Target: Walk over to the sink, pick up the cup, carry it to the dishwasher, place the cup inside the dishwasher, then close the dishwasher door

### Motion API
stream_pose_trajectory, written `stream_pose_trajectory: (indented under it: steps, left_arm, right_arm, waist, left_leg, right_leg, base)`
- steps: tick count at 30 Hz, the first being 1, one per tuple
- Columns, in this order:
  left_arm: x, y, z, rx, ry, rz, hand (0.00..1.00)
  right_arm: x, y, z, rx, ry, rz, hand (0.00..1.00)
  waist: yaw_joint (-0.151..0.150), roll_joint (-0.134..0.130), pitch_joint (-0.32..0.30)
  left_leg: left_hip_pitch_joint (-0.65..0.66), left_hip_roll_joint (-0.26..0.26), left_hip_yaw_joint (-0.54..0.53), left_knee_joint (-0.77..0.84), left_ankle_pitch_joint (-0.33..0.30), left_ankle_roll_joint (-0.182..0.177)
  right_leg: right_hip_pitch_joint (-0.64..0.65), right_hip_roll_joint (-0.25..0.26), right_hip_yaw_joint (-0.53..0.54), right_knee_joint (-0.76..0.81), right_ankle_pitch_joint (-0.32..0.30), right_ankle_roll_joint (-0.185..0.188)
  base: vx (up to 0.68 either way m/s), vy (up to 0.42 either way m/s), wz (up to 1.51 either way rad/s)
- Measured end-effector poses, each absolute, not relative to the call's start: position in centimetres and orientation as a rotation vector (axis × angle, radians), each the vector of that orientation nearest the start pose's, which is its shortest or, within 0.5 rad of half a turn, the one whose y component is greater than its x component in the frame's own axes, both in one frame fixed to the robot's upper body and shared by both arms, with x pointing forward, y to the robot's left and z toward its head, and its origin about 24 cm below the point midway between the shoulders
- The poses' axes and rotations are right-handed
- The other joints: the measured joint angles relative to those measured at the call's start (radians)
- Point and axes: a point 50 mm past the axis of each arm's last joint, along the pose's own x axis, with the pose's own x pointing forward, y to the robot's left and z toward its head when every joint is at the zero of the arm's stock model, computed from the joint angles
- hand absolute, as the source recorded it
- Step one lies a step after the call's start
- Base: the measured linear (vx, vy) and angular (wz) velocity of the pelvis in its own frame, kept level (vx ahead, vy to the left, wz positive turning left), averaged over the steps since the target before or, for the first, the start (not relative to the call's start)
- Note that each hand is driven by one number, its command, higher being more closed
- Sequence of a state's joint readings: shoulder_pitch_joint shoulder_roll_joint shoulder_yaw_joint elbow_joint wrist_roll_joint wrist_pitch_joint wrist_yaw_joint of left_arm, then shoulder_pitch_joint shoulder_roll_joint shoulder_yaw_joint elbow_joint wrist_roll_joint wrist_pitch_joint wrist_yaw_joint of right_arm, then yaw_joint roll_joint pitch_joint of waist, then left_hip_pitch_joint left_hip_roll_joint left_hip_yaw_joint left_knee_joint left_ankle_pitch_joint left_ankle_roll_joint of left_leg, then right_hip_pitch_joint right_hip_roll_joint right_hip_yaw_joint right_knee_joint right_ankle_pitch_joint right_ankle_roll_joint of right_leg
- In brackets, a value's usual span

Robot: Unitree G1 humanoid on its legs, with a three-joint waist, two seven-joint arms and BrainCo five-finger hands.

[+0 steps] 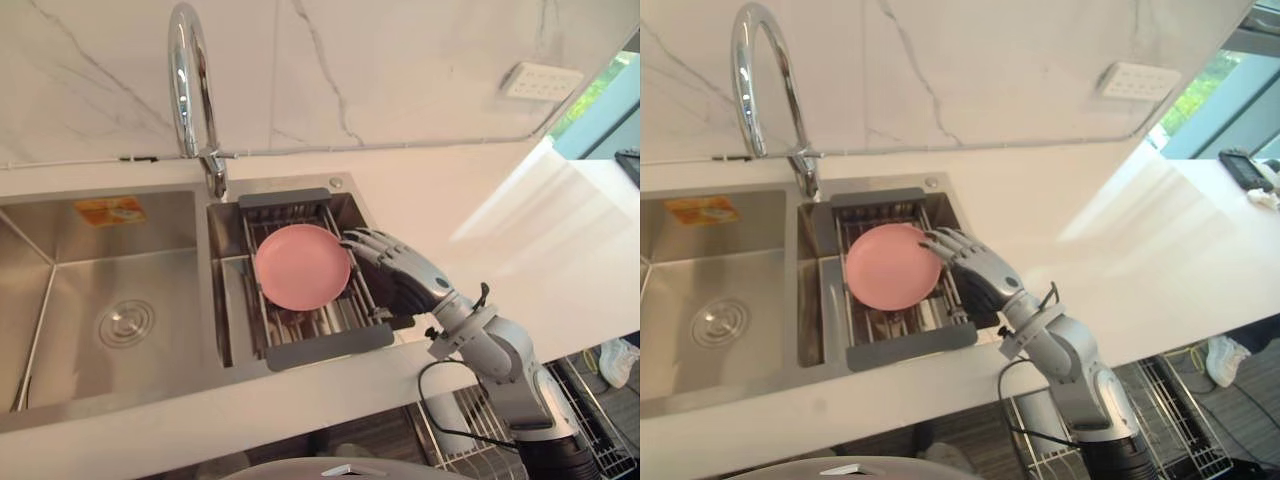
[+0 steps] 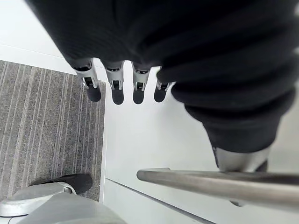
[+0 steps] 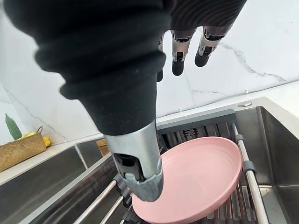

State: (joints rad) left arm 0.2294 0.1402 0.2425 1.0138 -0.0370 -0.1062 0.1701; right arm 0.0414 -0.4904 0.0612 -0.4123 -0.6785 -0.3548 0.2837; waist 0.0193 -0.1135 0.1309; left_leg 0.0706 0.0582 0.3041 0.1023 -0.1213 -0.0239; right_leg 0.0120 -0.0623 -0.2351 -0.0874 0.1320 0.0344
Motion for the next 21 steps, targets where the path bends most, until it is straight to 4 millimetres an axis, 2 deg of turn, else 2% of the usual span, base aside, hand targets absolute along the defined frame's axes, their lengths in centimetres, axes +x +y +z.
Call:
stream_pose_trajectory:
  steps: [2, 7, 10, 14, 18, 21]
  left_arm:
    - [4.2, 24.9, -15.5, 0.088, 1.106, 0.525, 0.00]
    - [4.0, 24.8, -15.5, 0.087, 1.121, 0.521, 0.00]
    - [3.7, 24.7, -15.7, 0.087, 1.137, 0.520, 0.00]
    - [3.5, 24.6, -15.7, 0.087, 1.151, 0.518, 0.00]
    - [3.6, 24.6, -15.7, 0.087, 1.151, 0.517, 0.00]
    - [3.5, 24.6, -15.8, 0.087, 1.156, 0.516, 0.00]
  right_arm:
    - [21.8, -14.8, 12.9, -1.257, -0.554, 0.493, 0.00]
    - [22.5, -14.6, 10.0, -1.354, -0.468, 0.548, 0.00]
    - [22.6, -14.6, 8.9, -1.393, -0.432, 0.580, 0.00]
    - [23.0, -14.3, 8.6, -1.430, -0.448, 0.590, 0.00]
    - [23.6, -14.5, 7.2, -1.464, -0.387, 0.606, 0.00]
    - [24.2, -14.6, 6.9, -1.492, -0.377, 0.585, 0.00]
  waist:
    - [0.003, 0.000, -0.004]
    - [0.020, 0.008, -0.023]
    - [0.020, 0.018, -0.035]
    - [0.021, 0.025, -0.039]
    - [0.030, 0.025, -0.039]
    - [0.033, 0.026, -0.039]
  left_leg:
    - [-0.001, 0.000, -0.002, -0.001, 0.003, 0.005]
    - [-0.004, -0.001, -0.010, -0.005, 0.006, 0.006]
    - [-0.003, -0.005, -0.025, -0.020, 0.011, 0.003]
    - [-0.001, -0.005, -0.029, -0.023, 0.013, 0.005]
    - [0.000, -0.008, -0.033, -0.037, 0.018, 0.007]
    - [0.002, -0.009, -0.035, -0.043, 0.022, 0.006]
  right_leg:
    - [0.000, 0.000, -0.001, 0.000, 0.000, 0.000]
    - [0.006, -0.002, -0.014, 0.000, -0.001, 0.002]
    - [0.008, -0.004, -0.024, 0.000, -0.007, 0.007]
    - [0.011, -0.004, -0.026, 0.000, -0.009, 0.008]
    - [0.010, -0.005, -0.029, 0.000, -0.006, 0.004]
    - [0.010, -0.005, -0.032, 0.000, -0.005, 0.004]
  base:
    - [0.00, 0.010, 0.02]
    - [-0.01, 0.023, 0.05]
    - [-0.01, 0.023, 0.12]
    - [0.01, 0.011, 0.04]
    - [0.01, 0.017, 0.04]
    - [0.01, 0.007, 0.02]
